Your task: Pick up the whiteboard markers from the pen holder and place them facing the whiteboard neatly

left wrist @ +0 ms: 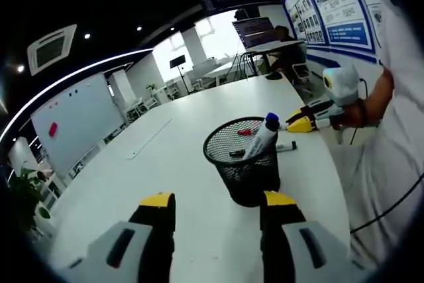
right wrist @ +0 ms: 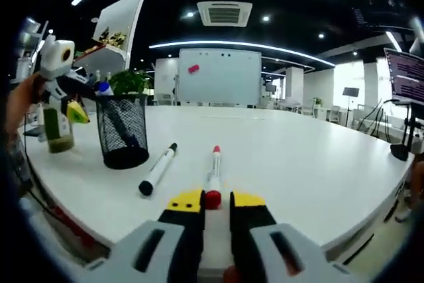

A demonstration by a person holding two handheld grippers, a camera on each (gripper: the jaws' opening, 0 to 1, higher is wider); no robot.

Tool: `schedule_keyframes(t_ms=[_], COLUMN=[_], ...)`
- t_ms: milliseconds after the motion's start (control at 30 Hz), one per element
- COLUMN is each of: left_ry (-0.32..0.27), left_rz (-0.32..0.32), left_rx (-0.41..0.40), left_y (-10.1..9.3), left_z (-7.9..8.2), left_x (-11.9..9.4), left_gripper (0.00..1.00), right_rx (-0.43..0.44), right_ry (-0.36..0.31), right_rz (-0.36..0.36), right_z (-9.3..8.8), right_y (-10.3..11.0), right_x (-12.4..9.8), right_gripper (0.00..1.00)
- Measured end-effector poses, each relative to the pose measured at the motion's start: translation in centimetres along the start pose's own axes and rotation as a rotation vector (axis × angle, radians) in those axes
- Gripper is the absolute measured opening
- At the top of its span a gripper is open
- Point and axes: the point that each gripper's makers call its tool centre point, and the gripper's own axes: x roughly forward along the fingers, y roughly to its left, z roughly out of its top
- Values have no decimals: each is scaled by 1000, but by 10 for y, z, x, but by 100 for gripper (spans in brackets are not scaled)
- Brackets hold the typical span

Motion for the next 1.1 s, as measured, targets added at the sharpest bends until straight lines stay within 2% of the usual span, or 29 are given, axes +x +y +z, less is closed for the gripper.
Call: schedule_keyframes(t_ms=[167, 400, 533, 667, 733, 800, 900, 1000, 1033, 1100], left_ry=[0, 5, 7, 6, 6, 5, 4, 2, 2, 1], left_rz=[-3, -6, -9, -9, -9, -9, -5, -1, 0, -1], left_rx=[-1, -1, 0, -1, -1, -2, -1, 0, 0, 0], left_y=[-1, -2, -3, -3, -3, -3, -3, -3, -3, -3], left_z=[0, 0, 0, 0, 0, 0, 1, 1, 1, 1], left_x=[0, 0, 0, 0, 0, 0, -1, -1, -1, -1], left_gripper=[53, 53, 53, 53, 53, 53, 53, 53, 53, 53], right_rx=[22, -29, -25, -44, -56, -92, -105, -112, -110, -83], right_ry=[10, 16, 25, 4, -39, -103, -123, -82, -58, -50], right_rz=[1, 0, 6, -7, -3, 30, 116, 197, 211, 203], right_z=[0, 1, -1, 6, 19, 36, 39, 27, 21, 19], right_y=[-2, 3, 4, 3, 4, 14, 42, 67, 71, 71], right_x=[1, 1, 0, -1, -3, -7, -12, -14, -13, -11], right_gripper=[15, 15, 17, 18, 18, 18, 18, 19, 20, 20])
